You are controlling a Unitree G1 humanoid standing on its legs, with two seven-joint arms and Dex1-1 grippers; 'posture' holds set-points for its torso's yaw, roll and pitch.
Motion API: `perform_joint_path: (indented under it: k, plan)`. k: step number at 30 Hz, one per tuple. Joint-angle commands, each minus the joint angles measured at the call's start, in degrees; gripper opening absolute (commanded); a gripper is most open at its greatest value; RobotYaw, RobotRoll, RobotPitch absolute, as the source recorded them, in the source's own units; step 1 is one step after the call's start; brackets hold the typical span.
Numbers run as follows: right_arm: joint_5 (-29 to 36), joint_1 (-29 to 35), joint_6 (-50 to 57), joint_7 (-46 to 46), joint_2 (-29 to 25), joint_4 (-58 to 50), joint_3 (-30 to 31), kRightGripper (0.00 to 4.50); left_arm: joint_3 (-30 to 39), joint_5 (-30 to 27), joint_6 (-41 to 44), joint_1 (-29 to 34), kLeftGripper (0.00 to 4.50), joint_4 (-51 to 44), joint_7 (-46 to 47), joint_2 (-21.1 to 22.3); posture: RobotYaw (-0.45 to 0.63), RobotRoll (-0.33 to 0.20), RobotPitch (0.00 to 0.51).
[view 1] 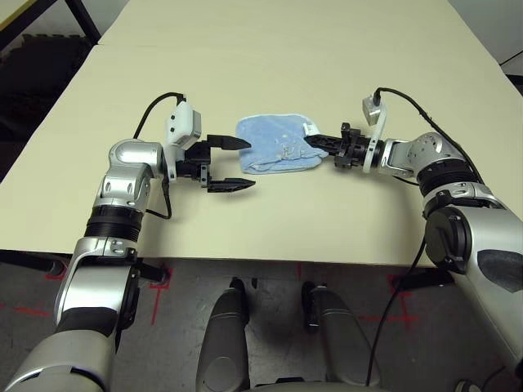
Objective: Fold the towel and set it aside.
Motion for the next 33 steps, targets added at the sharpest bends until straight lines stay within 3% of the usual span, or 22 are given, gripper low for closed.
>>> perform_joint_path:
  k: [1,6,10,16,26,33]
  plan:
    - [2.8,0.7,-1.8,-2.4,-1.5,-1.7,-4.1,0.01,-1.3,0.3,-0.4,0.5,4.5,0.0,-0.1,0.0,0.01,0.0,0.219]
    - [6.3,0.1,-15.6,-8.8,-1.8,-1.1,-11.6,0.01,-0.4,0.3,-0.1,0.1,4.5,2.2,3.5,-1.1,-0.01,0.0,0.22]
    - [7.3,-1.4,-36.6,-16.9,-1.1,0.6,-16.9,0.01,0.2,0.8,-1.2,0.1,4.5,4.6,6.4,-1.2,-0.02,0.0,0.22]
    - [5.3,-2.0,-56.2,-27.2,-2.7,5.4,-18.8,0.01,2.8,0.0,-2.0,-1.9,4.5,8.6,13.3,-2.2,-0.02,0.0,0.217]
    - [5.1,-1.0,-62.9,-37.2,-4.9,9.3,-20.0,0.01,2.7,-1.3,-6.2,-3.4,4.5,10.8,5.3,-2.3,-0.02,0.0,0.219]
    - [4.8,-0.3,-61.6,-35.8,-6.0,10.3,-19.8,0.01,2.7,-1.2,-5.9,-4.3,4.5,11.1,5.3,-2.6,-0.02,0.0,0.223]
